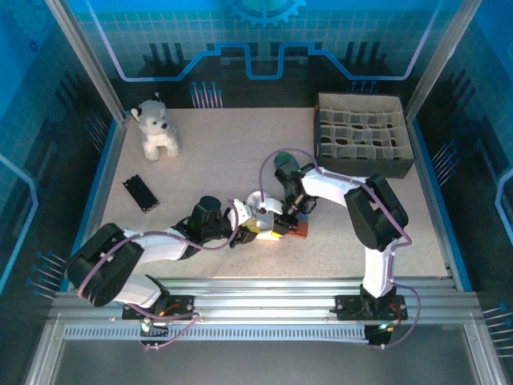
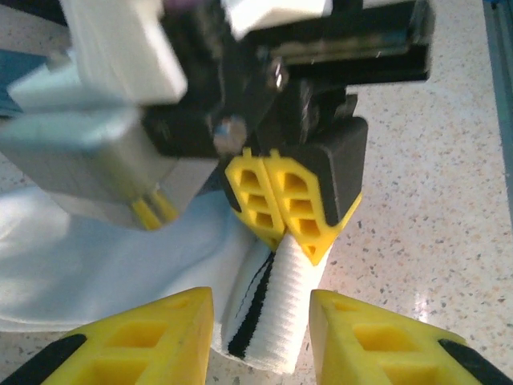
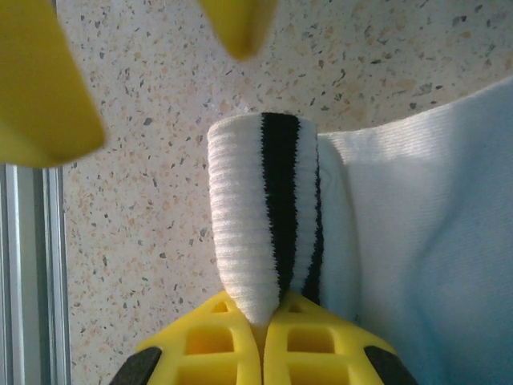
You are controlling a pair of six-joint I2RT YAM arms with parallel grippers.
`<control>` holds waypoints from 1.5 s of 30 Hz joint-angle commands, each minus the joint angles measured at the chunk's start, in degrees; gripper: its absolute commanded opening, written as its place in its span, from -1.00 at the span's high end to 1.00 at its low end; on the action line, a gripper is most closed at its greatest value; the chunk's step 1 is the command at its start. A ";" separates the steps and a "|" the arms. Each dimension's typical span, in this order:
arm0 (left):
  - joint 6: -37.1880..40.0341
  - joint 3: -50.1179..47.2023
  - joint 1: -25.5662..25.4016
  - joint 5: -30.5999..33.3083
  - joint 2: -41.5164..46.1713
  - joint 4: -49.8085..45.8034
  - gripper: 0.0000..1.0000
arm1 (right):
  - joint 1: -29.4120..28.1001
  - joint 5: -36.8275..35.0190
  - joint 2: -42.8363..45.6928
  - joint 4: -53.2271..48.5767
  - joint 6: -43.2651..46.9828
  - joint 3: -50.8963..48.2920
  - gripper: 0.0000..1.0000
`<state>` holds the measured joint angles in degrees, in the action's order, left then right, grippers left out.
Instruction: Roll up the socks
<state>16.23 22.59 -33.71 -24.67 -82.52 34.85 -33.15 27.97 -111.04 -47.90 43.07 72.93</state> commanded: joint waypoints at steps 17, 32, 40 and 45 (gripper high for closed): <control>-3.75 -1.44 -1.42 -2.12 -12.43 14.59 0.25 | 3.01 4.89 -2.80 -3.55 1.67 2.04 1.00; -6.16 -1.00 -1.39 -5.02 -15.04 14.05 0.62 | 3.31 5.17 -2.53 -3.42 0.99 2.05 1.00; -9.15 0.37 -1.33 -6.33 -14.01 8.95 1.00 | 4.26 6.13 0.74 -1.93 -2.55 2.01 0.78; -11.64 3.87 -1.10 -7.46 -13.37 0.52 1.00 | 5.83 9.22 5.14 1.52 -7.92 -0.66 0.34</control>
<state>6.98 24.32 -34.68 -29.06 -96.68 42.89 -29.10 32.69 -110.50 -48.97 39.31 73.23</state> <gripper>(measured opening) 0.040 0.291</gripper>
